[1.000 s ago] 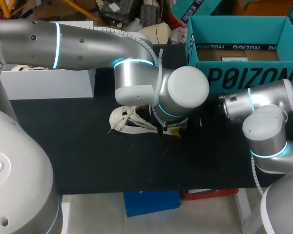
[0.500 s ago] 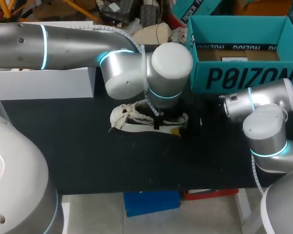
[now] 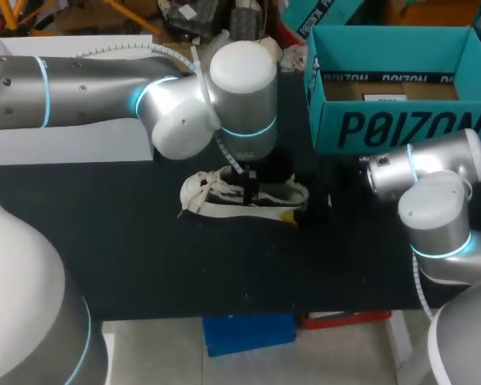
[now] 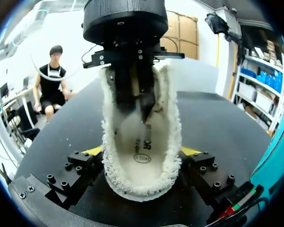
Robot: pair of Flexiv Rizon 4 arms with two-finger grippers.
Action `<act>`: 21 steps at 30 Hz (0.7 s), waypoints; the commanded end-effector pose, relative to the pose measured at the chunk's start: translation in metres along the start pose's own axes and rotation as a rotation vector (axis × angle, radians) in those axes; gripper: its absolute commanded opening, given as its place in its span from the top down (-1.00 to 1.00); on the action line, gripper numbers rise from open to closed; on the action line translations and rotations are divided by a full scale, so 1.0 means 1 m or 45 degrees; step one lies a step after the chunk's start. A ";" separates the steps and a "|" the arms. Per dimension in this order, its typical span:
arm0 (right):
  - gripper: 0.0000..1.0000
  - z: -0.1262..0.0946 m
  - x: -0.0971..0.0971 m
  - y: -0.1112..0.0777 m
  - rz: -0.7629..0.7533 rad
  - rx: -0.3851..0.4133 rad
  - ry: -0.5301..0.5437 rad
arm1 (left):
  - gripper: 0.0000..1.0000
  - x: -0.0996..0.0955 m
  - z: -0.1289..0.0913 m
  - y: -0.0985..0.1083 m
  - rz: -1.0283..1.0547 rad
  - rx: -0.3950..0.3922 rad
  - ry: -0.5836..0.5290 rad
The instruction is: Take the shoe out of the shoebox, open the shoe tongue, remove and reinsert the insole, then place the shoe into the shoebox
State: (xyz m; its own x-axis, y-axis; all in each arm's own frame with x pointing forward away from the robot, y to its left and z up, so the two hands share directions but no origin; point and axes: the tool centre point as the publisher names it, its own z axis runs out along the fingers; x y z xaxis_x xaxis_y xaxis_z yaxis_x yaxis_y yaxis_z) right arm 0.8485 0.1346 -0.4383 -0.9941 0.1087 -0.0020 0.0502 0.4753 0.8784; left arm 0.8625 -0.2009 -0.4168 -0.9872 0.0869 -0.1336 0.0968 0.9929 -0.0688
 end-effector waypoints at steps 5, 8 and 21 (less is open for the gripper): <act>1.00 0.006 0.004 -0.001 0.000 0.002 0.000 | 1.00 -0.003 -0.032 0.005 0.002 0.090 0.014; 1.00 0.006 0.004 -0.001 0.000 0.002 0.000 | 1.00 0.000 -0.038 0.003 0.012 0.111 0.016; 1.00 0.006 0.004 -0.001 0.000 0.002 0.000 | 1.00 0.009 -0.030 -0.018 0.138 0.164 0.054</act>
State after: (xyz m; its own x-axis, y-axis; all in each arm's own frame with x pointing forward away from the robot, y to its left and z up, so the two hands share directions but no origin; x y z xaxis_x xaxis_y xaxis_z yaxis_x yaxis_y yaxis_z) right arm 0.8462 0.1370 -0.4384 -0.9943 0.1067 -0.0027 0.0486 0.4753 0.8785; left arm 0.8437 -0.2108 -0.3787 -0.9756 0.1876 -0.1144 0.2054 0.9636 -0.1712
